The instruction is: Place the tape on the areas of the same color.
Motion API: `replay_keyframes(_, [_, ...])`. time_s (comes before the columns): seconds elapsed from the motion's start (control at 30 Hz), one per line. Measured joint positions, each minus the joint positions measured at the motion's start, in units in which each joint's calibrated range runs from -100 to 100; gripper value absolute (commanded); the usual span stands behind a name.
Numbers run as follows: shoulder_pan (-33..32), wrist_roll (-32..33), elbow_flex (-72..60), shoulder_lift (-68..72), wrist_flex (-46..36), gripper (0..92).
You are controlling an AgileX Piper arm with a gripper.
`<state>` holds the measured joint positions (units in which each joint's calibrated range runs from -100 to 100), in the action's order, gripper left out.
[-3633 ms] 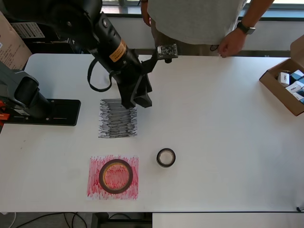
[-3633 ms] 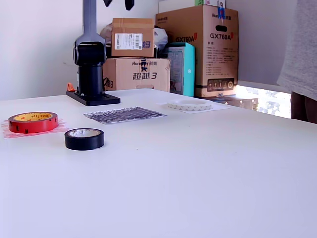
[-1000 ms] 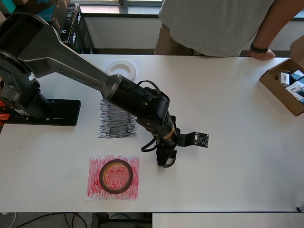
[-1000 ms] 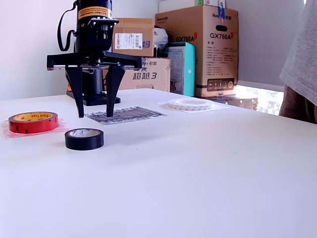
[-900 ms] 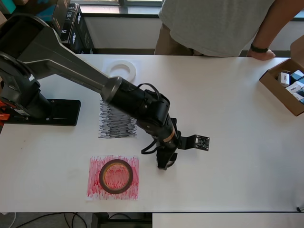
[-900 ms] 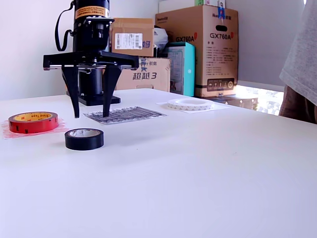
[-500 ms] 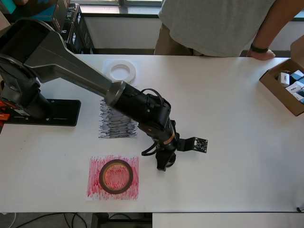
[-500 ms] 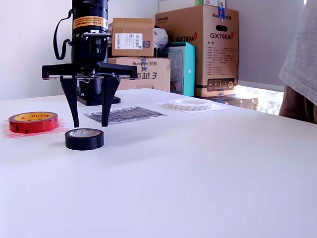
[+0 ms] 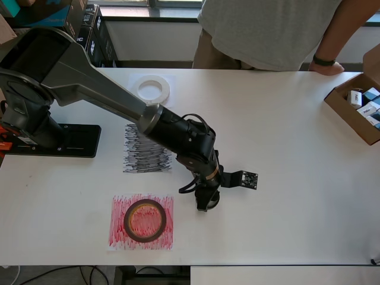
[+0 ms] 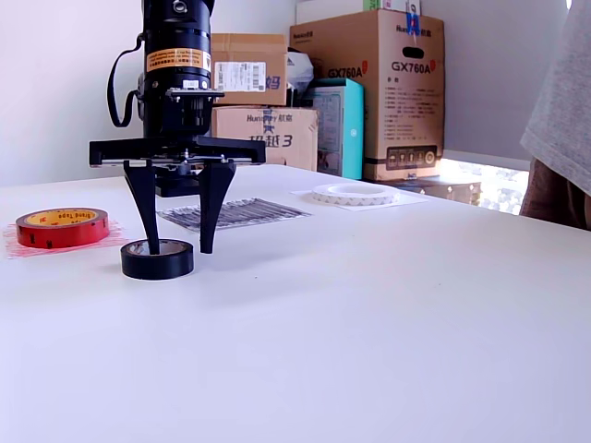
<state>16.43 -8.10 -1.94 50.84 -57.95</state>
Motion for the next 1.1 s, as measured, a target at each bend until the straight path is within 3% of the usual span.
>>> replay_keyframes(0.43, [0.00, 0.00, 1.12, 0.76, 0.00, 50.8])
replay_keyframes(0.53, [0.00, 0.00, 1.12, 1.06, 0.25, 41.8])
replay_keyframes(0.73, [0.00, 0.11, 1.12, 1.06, 0.11, 1.0])
replay_keyframes(1.1, [-0.30, -0.52, 0.13, -1.69, -0.12, 0.0])
